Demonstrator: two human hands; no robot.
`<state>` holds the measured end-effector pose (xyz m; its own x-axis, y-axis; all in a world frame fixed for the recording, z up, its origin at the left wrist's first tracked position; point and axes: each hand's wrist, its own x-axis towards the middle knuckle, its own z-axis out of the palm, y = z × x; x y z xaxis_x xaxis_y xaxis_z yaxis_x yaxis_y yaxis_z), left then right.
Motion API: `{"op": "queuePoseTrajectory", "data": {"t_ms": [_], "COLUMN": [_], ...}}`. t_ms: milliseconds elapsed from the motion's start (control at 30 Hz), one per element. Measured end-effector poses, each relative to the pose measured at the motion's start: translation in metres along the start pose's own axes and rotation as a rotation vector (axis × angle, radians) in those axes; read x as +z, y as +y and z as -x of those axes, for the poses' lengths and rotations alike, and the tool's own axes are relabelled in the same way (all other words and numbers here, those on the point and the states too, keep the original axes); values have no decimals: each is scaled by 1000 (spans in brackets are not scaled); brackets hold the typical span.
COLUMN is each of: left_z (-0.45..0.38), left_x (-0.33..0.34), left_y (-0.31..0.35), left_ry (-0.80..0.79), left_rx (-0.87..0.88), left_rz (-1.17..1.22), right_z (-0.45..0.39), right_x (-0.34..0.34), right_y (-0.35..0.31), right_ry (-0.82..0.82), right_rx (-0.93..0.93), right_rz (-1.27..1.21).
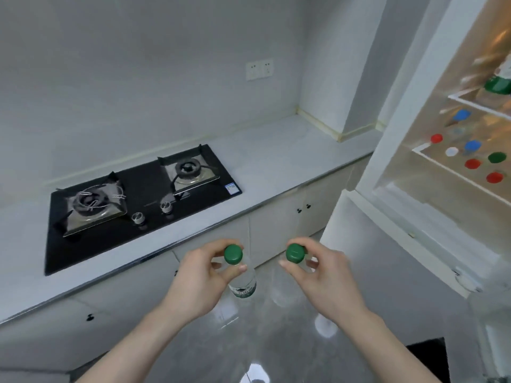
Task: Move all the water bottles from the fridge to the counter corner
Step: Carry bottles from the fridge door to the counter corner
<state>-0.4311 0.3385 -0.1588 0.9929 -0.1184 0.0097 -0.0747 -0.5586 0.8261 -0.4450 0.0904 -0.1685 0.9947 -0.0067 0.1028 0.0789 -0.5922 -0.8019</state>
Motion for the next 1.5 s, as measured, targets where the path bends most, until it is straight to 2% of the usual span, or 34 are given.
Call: {"op": "queuePoseTrajectory", "data": {"t_ms": [333, 700, 1000, 1300, 1500], "left_z": [67, 158, 218, 233, 236], "left_x": [-146, -275, -340, -384, -419], "left_y": [-84, -164, -212, -252, -272], "left_ry": [331, 597, 836, 1044, 1162], "left_rx": [-183, -342, -489, -684, -729], "left_rz": [4, 42, 62, 1, -19], "right_z": [-41, -34, -33, -59, -84], "right_x": [138, 299, 403, 500, 558], "right_y": [-116, -246, -333, -380, -423], "right_ry": [-256, -494, -747, -978, -1090], "right_rx": [-213, -442, -570, -641, -749], "right_rz": [-58, -105, -177, -198, -202]}}
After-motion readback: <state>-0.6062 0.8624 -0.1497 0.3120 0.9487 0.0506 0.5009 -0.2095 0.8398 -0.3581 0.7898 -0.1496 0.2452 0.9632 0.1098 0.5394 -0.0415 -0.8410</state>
